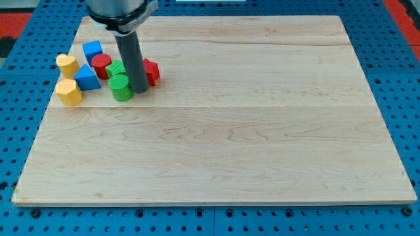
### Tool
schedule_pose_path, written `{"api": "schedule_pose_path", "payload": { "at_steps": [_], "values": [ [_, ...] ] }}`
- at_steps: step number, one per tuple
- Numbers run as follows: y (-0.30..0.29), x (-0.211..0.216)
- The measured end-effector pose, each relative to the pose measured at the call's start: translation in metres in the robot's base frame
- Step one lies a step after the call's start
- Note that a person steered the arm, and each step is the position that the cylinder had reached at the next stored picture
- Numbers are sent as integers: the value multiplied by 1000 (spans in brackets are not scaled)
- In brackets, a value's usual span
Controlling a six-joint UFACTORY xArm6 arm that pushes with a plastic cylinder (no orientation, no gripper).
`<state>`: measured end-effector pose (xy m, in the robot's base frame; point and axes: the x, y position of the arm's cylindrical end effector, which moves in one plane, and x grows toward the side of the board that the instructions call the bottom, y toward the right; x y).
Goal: Place the red star towards the bottom center of the board
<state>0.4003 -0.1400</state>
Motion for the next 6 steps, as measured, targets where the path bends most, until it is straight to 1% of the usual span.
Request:
{"api": "schedule_pose_path", "payload": {
  "at_steps": [1,2,3,4,6],
  "values": [
    [-27,-7],
    [-16,-43],
    [20,-51],
    [23,-39],
    [23,-40]
  ]
}}
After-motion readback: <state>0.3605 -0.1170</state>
